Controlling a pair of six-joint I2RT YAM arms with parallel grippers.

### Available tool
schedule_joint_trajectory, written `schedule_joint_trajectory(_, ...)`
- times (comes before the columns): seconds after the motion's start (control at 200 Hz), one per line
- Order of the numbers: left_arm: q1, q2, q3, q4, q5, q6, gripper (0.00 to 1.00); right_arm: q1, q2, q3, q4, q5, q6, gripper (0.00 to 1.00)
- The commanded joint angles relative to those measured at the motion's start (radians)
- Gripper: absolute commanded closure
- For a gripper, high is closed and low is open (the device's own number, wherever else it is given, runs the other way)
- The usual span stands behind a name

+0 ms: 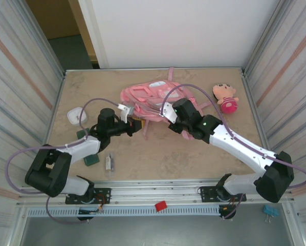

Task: Pack the student bag

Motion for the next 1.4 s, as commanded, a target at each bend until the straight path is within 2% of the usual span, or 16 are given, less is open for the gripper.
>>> schedule_joint_trajectory(0.0, -0.055, -0.087, 0.06, -0.119, 0.171, 0.152, 1.0, -0.03, -0.001, -0.014, 0.145, 0.07, 0.132, 1.0)
schedule_joint_trajectory(0.251, -0.147, -0.106, 0.165, -0.224, 0.241, 0.2, 1.0, -0.031, 0.026, -0.064, 0.201, 0.009, 0.169, 1.0)
schedule_joint_trajectory(0.456, -0.205, -0.11, 0.236, -0.313, 0.185, 0.242, 0.95, -0.038, 0.009, -0.098, 0.21, -0.123, 0.117, 1.0)
schedule_joint_trajectory(0.656, -0.25, -0.088, 0.269, -0.326, 0.116, 0.247, 0.89, -0.039, -0.001, -0.129, 0.206, -0.153, 0.095, 1.0)
schedule_joint_trajectory(0.747, -0.254, -0.084, 0.283, -0.35, 0.117, 0.268, 0.8, -0.046, -0.026, -0.153, 0.219, -0.213, 0.075, 1.0)
schedule_joint_trajectory(0.787, -0.253, -0.095, 0.292, -0.4, 0.107, 0.305, 0.72, -0.06, -0.044, -0.162, 0.217, -0.267, 0.062, 1.0)
schedule_joint_trajectory(0.827, -0.251, -0.116, 0.308, -0.499, 0.084, 0.38, 0.63, -0.084, -0.063, -0.169, 0.206, -0.328, 0.052, 1.0)
schedule_joint_trajectory(0.912, -0.247, -0.2, 0.311, -0.671, -0.026, 0.541, 0.49, -0.126, -0.097, -0.172, 0.155, -0.465, 0.0, 1.0)
schedule_joint_trajectory(0.987, -0.23, -0.288, 0.271, -0.74, -0.077, 0.674, 0.34, -0.147, -0.12, -0.184, 0.124, -0.502, -0.056, 1.0)
schedule_joint_trajectory(1.042, -0.222, -0.347, 0.237, -0.764, -0.108, 0.781, 0.27, -0.168, -0.13, -0.187, 0.098, -0.522, -0.089, 1.0)
schedule_joint_trajectory(1.198, -0.217, -0.434, 0.147, -0.72, -0.239, 0.981, 0.19, -0.224, -0.149, -0.17, 0.01, -0.624, -0.177, 1.0)
schedule_joint_trajectory(1.393, -0.19, -0.322, 0.203, -0.706, -0.232, 1.105, 0.1, -0.224, -0.139, -0.134, -0.089, -0.678, -0.273, 1.0)
